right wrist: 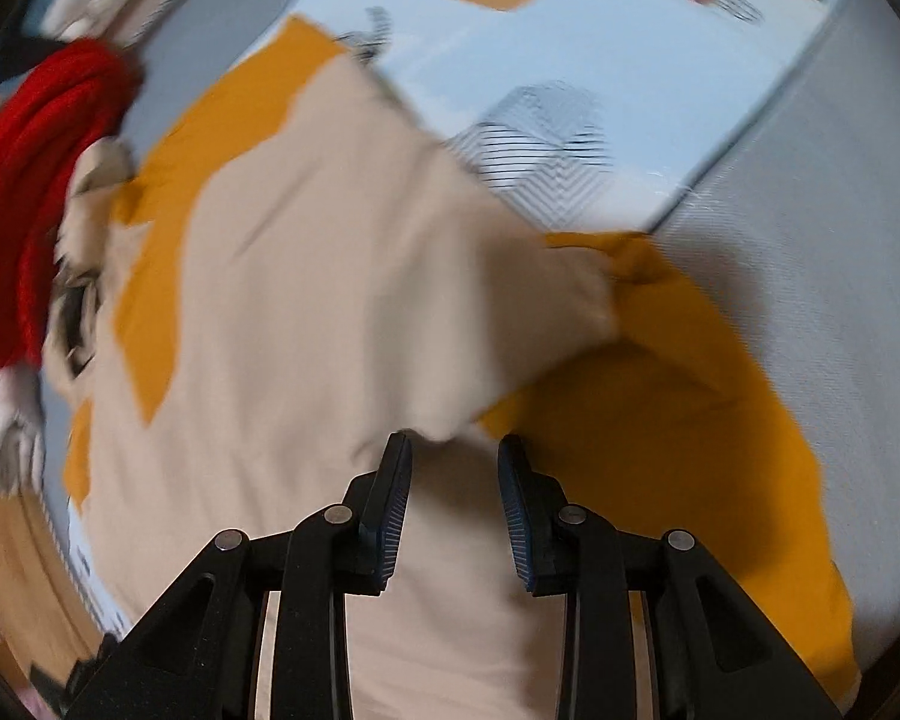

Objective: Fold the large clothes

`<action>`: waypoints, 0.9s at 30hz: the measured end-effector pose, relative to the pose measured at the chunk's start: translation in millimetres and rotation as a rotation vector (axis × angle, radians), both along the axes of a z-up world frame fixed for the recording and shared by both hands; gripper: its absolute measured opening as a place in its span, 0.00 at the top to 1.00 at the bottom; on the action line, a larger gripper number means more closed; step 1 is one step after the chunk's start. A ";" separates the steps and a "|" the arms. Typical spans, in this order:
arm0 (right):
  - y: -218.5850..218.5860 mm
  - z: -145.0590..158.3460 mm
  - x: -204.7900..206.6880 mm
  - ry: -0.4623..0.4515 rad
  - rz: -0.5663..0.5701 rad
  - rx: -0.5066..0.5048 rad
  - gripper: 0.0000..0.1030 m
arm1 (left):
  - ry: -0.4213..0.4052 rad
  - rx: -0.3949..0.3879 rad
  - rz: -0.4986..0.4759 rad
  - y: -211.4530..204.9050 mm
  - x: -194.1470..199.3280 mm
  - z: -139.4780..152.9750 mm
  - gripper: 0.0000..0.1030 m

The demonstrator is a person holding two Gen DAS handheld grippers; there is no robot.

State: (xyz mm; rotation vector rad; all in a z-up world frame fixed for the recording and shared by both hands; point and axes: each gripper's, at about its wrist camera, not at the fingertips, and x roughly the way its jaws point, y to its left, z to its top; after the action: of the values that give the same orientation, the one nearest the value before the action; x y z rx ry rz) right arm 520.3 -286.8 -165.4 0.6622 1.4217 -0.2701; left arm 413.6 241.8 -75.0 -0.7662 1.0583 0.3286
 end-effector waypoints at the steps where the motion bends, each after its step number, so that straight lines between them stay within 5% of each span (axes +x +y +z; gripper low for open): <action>1: 0.2 5.5 -0.4 -0.009 -0.001 -0.023 0.69 | -0.009 -0.004 -0.014 -2.8 2.1 0.8 0.86; 8: 31.2 72.6 0.8 -0.275 0.106 -0.132 0.69 | -0.013 -0.033 -0.076 -17.6 11.6 -5.4 0.86; 12: 44.0 84.4 9.3 -0.371 0.160 -0.090 0.69 | 0.026 -0.063 -0.103 -22.0 15.3 -19.6 0.86; 16: 41.2 50.4 18.8 -0.280 0.185 -0.008 0.69 | 0.113 -0.070 -0.095 -21.6 13.0 -39.2 0.86; 21: 25.6 14.4 15.1 -0.091 0.156 -0.041 0.69 | 0.157 -0.048 -0.079 -18.8 9.6 -45.6 0.86; 24: 24.8 25.1 14.6 -0.117 0.147 -0.062 0.69 | 0.132 0.012 -0.086 -24.8 8.7 -32.5 0.86; 27: 36.1 52.8 16.9 -0.236 0.196 -0.130 0.69 | 0.099 0.053 -0.114 -36.5 10.8 -18.6 0.86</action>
State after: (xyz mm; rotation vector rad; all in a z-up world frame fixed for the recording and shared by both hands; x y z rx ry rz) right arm 537.1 -250.6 -112.6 0.4292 1.2207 -0.1233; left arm 424.4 205.2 -93.6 -0.6445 1.1775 0.2983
